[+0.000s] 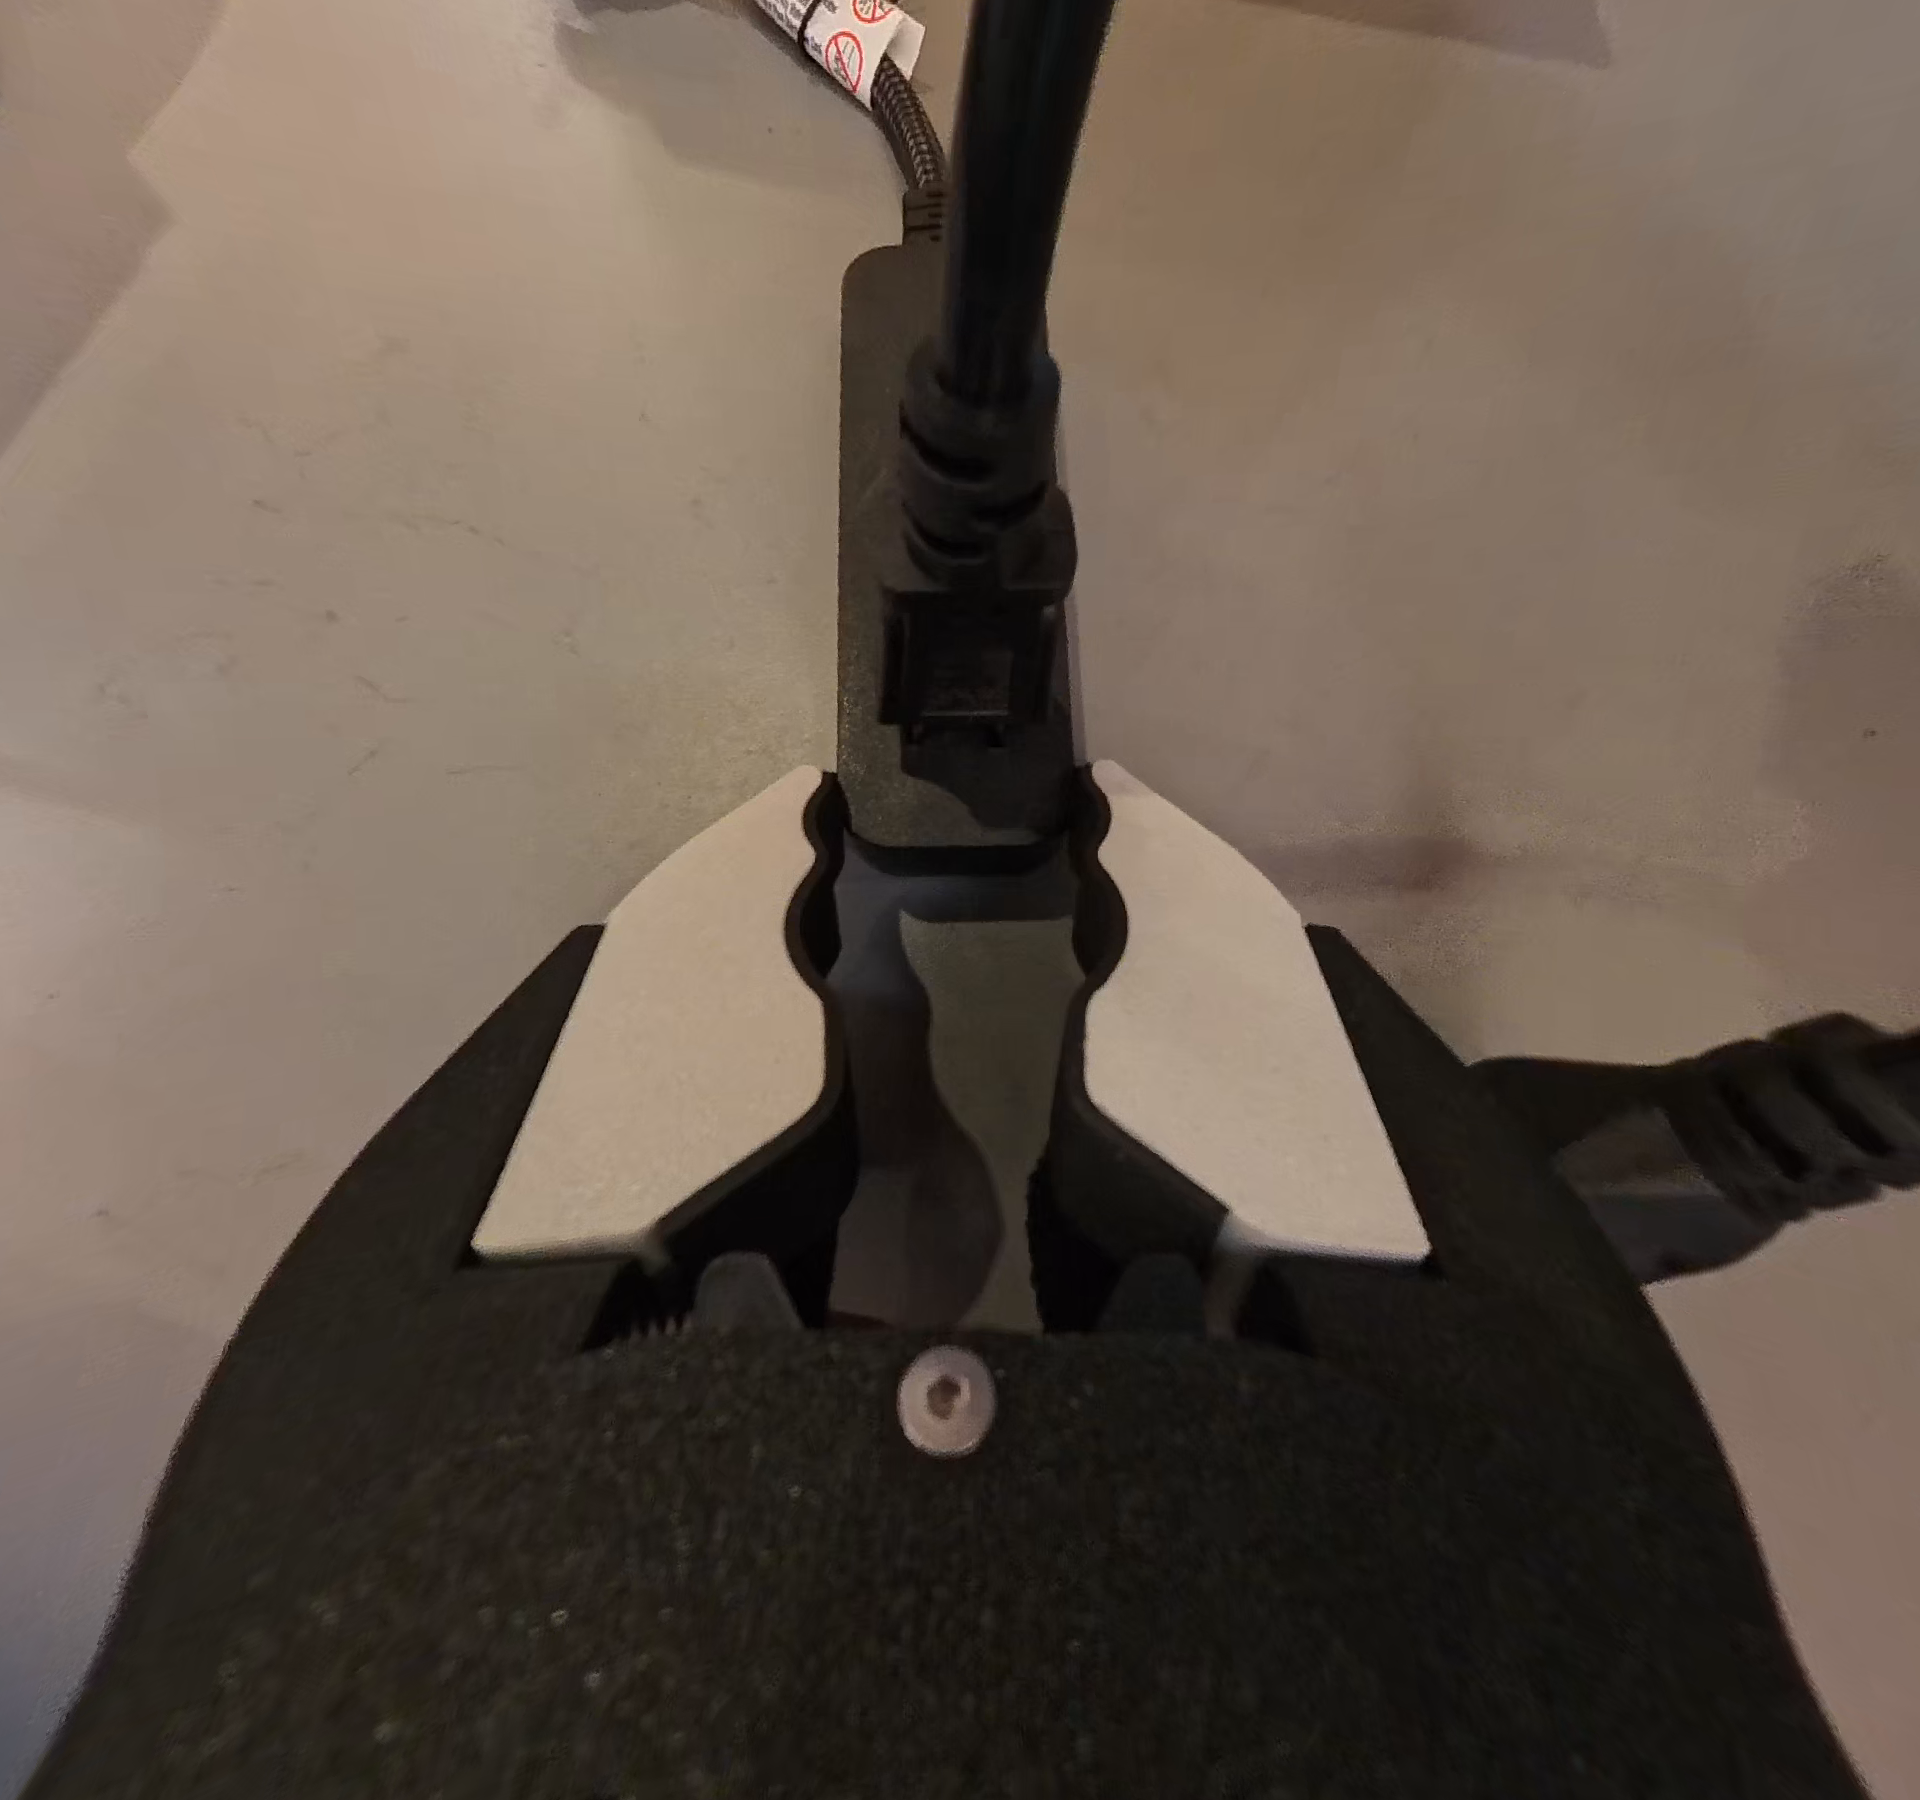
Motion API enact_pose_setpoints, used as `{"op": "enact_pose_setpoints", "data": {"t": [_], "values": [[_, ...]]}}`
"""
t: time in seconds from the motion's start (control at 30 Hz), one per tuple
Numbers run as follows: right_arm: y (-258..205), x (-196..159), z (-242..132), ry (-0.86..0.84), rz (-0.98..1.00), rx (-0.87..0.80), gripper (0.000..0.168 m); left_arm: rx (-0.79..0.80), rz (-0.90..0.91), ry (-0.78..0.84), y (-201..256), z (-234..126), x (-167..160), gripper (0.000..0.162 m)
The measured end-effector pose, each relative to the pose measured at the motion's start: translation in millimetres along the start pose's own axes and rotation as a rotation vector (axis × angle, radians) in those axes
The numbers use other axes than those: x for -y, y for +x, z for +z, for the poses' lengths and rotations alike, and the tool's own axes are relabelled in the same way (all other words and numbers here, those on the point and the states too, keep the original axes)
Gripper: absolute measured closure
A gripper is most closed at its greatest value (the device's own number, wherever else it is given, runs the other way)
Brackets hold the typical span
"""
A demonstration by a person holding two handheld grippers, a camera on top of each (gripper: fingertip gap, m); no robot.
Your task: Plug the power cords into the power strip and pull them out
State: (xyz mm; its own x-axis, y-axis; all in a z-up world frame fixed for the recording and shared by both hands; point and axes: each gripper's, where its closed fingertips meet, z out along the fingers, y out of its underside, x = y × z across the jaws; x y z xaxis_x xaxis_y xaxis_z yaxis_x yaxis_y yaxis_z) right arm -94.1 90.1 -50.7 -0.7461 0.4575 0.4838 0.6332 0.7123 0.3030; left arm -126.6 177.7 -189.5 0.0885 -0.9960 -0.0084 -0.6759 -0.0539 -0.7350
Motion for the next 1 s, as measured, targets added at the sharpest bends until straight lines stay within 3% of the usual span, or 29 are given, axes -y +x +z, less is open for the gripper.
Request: {"op": "enact_pose_setpoints", "data": {"t": [0.07, 0.27, 0.33, 0.4, 0.47, 0.6, 1.0], "values": [[16, 2, -7, 0.119, 0.184, -0.094, 0.138, 0.001, 0.003, 0.0, 0, 0, 0, 0.12], [34, -11, -23, 0.752, 0.896, -0.001, 0.136, 0.001, 0.006, 0.0, 1, 0, 0, 0.12], [29, -29, 4, 0.794, 1.047, 0.05, 0.139, 0.0, 0.005, 0.0, 1, 0, 0, 0.12], [19, -41, 45, 0.725, 1.151, 0.11, 0.138, -0.001, 0.005, 0.0, 1, 0, 0, 0.12], [12, -37, 77, 0.662, 1.184, 0.176, 0.136, -0.001, 0.004, 0.0, 1, 0, 0, 0.12], [23, -26, 108, 0.561, 1.133, 0.142, 0.136, -0.003, 0.001, 0.0, 0, 0, 0, 0.12], [31, -15, 122, 0.493, 0.991, 0.242, 0.146, -0.003, 0.005, 0.001, 1, 0, 0, 0.12]]}}
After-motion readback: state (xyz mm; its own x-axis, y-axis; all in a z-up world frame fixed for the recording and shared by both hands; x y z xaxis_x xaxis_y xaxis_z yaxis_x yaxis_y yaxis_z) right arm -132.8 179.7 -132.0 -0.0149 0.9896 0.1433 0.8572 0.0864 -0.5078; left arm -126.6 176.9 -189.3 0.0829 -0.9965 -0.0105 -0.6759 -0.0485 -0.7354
